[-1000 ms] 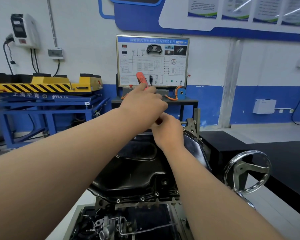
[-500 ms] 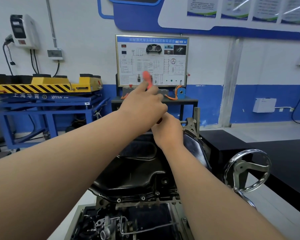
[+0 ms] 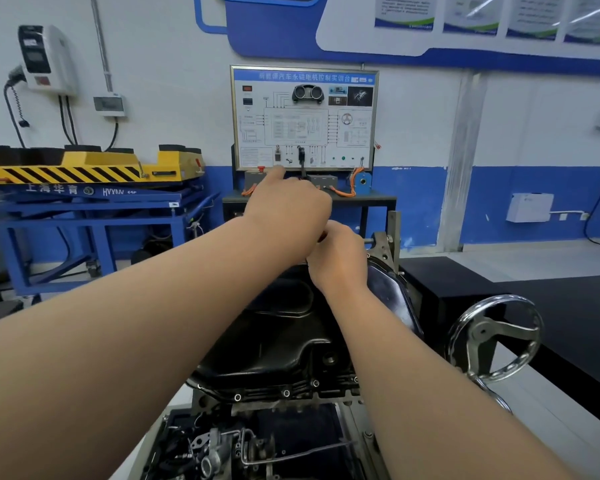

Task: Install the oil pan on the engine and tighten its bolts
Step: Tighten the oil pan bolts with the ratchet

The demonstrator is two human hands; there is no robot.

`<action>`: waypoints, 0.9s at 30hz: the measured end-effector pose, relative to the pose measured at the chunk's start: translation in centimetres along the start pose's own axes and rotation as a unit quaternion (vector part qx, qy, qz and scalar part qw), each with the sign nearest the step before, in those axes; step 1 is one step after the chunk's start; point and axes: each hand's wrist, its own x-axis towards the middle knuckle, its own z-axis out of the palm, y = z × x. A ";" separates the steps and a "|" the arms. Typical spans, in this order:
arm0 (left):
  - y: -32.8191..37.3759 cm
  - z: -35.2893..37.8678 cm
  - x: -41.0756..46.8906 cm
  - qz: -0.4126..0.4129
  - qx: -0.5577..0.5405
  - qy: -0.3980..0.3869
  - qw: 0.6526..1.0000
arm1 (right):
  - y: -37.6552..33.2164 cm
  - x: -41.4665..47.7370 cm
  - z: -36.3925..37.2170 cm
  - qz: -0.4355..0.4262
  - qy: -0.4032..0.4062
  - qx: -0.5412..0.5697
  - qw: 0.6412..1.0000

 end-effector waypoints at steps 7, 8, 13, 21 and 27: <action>-0.6 0.5 -0.3 0.061 0.014 0.046 0.997 | -0.1 -0.2 -0.2 -0.015 0.005 0.045 0.999; -0.6 0.5 -0.4 0.052 0.010 0.038 0.998 | 0.0 -0.2 -0.2 -0.012 0.012 0.048 0.999; -0.2 0.4 -0.2 -0.010 -0.004 -0.011 1.000 | 0.0 -0.1 -0.4 0.018 0.012 0.047 0.999; -0.4 0.9 -0.2 0.080 0.014 0.046 0.996 | -0.1 -0.1 -0.4 -0.007 -0.016 0.046 0.999; -1.0 1.7 -0.4 0.074 0.016 0.090 0.993 | -0.1 -0.3 -0.2 0.017 0.021 0.067 0.997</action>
